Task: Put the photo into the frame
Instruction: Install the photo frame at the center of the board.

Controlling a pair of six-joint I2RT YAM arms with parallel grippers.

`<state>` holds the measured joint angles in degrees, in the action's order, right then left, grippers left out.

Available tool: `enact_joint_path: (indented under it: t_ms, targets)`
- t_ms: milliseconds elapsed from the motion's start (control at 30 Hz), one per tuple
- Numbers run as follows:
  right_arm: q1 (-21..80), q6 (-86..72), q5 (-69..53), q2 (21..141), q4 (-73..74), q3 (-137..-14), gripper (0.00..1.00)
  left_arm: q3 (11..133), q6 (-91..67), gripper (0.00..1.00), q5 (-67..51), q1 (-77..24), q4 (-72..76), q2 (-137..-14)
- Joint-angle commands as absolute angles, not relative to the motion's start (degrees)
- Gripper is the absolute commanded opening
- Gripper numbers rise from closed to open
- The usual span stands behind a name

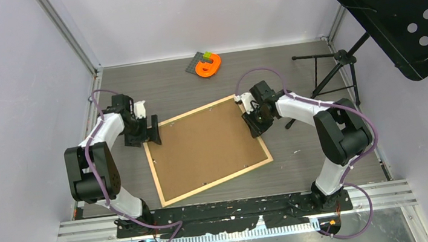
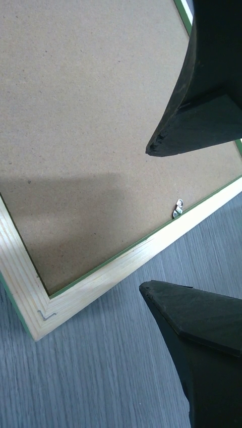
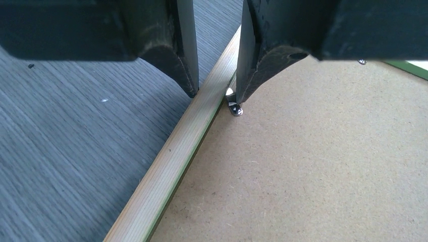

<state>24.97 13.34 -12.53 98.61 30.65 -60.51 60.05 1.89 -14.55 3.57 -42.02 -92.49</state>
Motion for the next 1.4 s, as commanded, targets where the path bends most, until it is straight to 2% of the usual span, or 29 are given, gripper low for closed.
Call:
enact_joint_path:
  t_ms: [0, 100, 267, 467, 600, 733, 800, 833, 900, 967, 1133, 1367]
  targets:
    - [25.16, 18.73, -11.06, 95.50, 28.26, -61.60, 0.21, 59.84, 2.58, 0.91, -15.00, 4.04, -41.00, -90.26]
    - [25.14, 20.75, -12.18, 95.56, 28.16, -61.77, 0.21, 59.92, 2.61, 0.91, -14.99, 4.03, -41.01, -90.26]
    - [25.14, 24.11, -14.20, 95.86, 27.62, -61.27, 0.14, 59.87, 2.73, 0.91, -14.97, 4.02, -40.94, -90.27]
    - [25.14, 28.54, -14.73, 95.09, 26.74, -60.87, 0.13, 59.78, 2.83, 0.91, -14.88, 4.03, -40.96, -89.87]
    - [25.11, 29.76, -14.40, 94.74, 26.65, -61.20, 0.22, 59.83, 2.96, 0.91, -14.88, 4.04, -41.04, -89.74]
    - [24.94, 29.75, -14.16, 93.50, 26.55, -61.52, 0.37, 59.81, 2.97, 0.91, -14.91, 4.04, -41.18, -89.38]
    - [24.74, 29.29, -14.36, 92.51, 26.62, -61.71, 0.47, 59.84, 2.98, 0.91, -14.94, 4.03, -41.12, -89.26]
    - [24.62, 29.08, -14.52, 92.14, 26.72, -61.79, 0.58, 59.91, 2.98, 0.91, -14.93, 4.00, -41.11, -89.23]
    - [24.54, 28.76, -15.27, 90.85, 27.22, -62.05, 0.71, 59.97, 3.05, 0.91, -14.80, 4.04, -41.15, -89.05]
    - [24.48, 28.63, -16.61, 89.32, 27.92, -62.34, 0.78, 60.02, 3.09, 0.92, -14.80, 4.00, -41.14, -88.74]
    - [24.50, 32.15, -23.52, 84.72, 31.87, -61.57, 0.81, 60.24, 3.93, 0.93, -14.54, 4.04, -41.35, -87.41]
    - [29.14, 40.51, -26.37, 76.88, 34.93, -54.25, 0.77, 60.83, 6.70, 0.95, -14.13, 4.04, -41.82, -83.86]
